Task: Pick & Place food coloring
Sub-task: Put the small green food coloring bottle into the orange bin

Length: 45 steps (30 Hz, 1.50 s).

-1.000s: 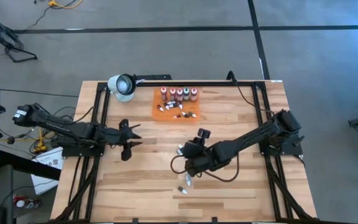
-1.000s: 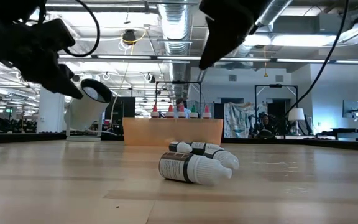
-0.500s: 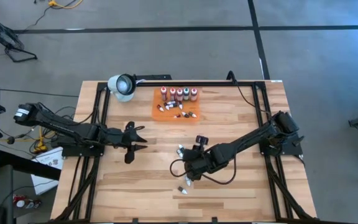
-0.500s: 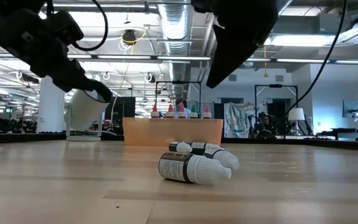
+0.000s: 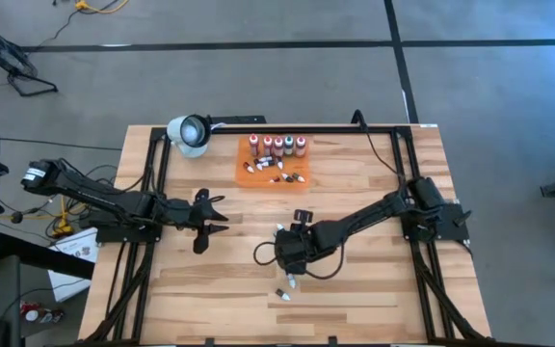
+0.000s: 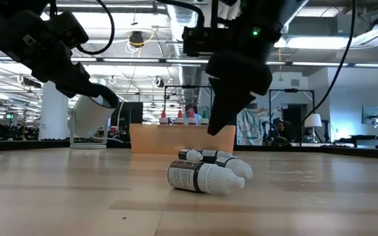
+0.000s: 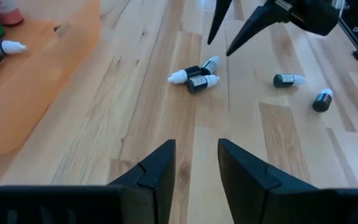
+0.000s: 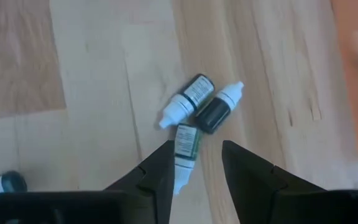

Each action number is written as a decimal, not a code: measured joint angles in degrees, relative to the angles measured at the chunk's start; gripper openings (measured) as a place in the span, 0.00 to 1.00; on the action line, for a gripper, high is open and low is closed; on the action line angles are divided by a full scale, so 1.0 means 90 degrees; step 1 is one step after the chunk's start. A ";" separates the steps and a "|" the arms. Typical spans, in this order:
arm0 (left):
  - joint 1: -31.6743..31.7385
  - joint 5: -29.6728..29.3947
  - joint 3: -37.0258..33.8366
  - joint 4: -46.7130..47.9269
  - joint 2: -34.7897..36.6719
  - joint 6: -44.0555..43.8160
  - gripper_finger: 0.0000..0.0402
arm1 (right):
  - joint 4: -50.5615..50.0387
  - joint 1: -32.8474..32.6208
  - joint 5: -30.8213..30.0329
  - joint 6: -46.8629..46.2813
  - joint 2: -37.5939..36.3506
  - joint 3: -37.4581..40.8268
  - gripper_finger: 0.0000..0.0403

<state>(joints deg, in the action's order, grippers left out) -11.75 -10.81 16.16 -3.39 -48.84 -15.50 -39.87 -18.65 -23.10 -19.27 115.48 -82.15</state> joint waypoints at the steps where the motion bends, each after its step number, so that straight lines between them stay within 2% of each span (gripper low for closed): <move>1: 0.0000 0.0000 0.0000 -0.0001 0.0000 0.0002 0.28 | -0.0002 0.0007 0.0032 0.0023 0.0002 0.0000 0.32; 7: 0.0000 0.0027 0.0000 0.0006 0.0000 0.0009 0.28 | 0.0161 -0.0070 -0.0148 0.0304 -0.0209 0.0212 0.37; 12: 0.0000 0.0218 0.0000 0.0006 -0.0002 0.0009 0.28 | 0.1233 -0.0091 -0.0283 0.0042 -0.1406 0.1799 0.38; 14: 0.0000 0.0272 0.0000 0.0006 -0.0002 0.0009 0.28 | 0.2176 -0.0100 -0.0288 -0.0087 -0.2091 0.2586 0.37; 17: 0.0000 0.0277 0.0000 -0.0053 -0.0002 0.0105 0.28 | 0.4471 -0.0179 -0.0232 -0.0011 -0.2854 0.3819 0.35; 20: 0.0000 0.0233 0.0000 -0.0079 -0.0002 0.0157 0.28 | 0.6616 -0.0224 0.0239 0.0360 -0.3048 0.4808 0.33; 22: 0.0000 0.0193 0.0000 -0.0113 -0.0002 0.0157 0.28 | 0.7393 -0.0224 0.0273 0.0408 -0.3002 0.5152 0.32; 28: 0.0000 0.0164 0.0000 -0.0166 -0.0002 0.0162 0.28 | 0.7802 -0.0223 0.0233 0.0387 -0.2427 0.5232 0.30; 35: 0.0000 0.0153 0.0000 -0.0192 -0.0002 0.0266 0.28 | 0.7801 -0.0202 0.0239 0.0490 -0.2171 0.5058 0.31; 41: 0.0000 0.0153 0.0000 -0.0190 -0.0002 0.0274 0.28 | 0.7781 -0.0161 0.0241 0.0125 -0.1787 0.5003 0.37; 45: 0.0000 0.0153 0.0000 -0.0190 -0.0002 0.0274 0.28 | 0.7720 -0.0163 0.0144 0.0313 -0.1426 0.4839 0.42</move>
<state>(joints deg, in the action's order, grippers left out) -11.75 -9.43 16.16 -5.10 -48.86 -13.04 29.61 -20.12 -21.81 -16.45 102.65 -38.60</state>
